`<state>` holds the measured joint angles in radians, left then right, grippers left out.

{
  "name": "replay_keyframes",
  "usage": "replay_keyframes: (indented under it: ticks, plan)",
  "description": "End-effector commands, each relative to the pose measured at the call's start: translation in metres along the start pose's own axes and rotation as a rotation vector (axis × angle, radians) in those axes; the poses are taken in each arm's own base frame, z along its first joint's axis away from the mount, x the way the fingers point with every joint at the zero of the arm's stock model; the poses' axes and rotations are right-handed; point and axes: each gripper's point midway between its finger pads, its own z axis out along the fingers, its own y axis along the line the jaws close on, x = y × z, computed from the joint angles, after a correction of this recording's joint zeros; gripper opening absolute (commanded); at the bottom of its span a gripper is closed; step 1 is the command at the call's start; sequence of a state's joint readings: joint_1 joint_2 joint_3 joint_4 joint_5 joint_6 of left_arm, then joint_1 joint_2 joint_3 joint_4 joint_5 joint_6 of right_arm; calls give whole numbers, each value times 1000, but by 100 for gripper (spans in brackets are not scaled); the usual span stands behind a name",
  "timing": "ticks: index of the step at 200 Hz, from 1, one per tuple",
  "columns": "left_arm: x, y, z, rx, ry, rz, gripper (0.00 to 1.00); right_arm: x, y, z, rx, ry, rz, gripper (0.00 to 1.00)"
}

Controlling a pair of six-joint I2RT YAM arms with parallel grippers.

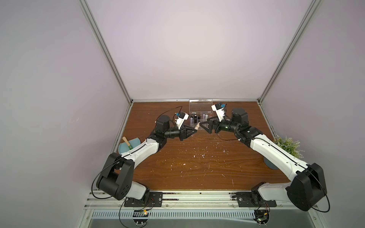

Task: Arrange the lipsticks in the organizer
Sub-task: Pick up the lipstick at the center of the board.

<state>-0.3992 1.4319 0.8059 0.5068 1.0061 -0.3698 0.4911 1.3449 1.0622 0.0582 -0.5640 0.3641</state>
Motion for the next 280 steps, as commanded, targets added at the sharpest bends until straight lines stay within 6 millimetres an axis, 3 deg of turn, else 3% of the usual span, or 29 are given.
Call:
replay_keyframes:
  ticks: [1,72,152,177,205,245,265,280]
  plan:
    - [-20,-23,-7,89,-49,54,18,-21,19,-4,-77,-49,-20,92]
    - [-20,-29,-6,120,-53,51,18,-26,39,-1,-232,-79,32,75]
    - [-25,-30,-8,103,-66,70,22,-14,42,5,-290,-39,63,52]
    - [-26,-31,-9,101,-69,74,24,-13,41,7,-292,-34,66,40]
    - [-26,-29,-9,91,-70,73,33,-14,41,6,-284,-38,60,24]
    - [-28,-21,-10,20,-75,80,69,-15,35,6,-237,-41,47,19]
    - [-33,-12,-16,-71,-94,101,78,-15,26,6,-176,-40,30,18]
    - [-37,-1,-24,-163,-116,109,80,-15,18,7,-125,-39,17,18]
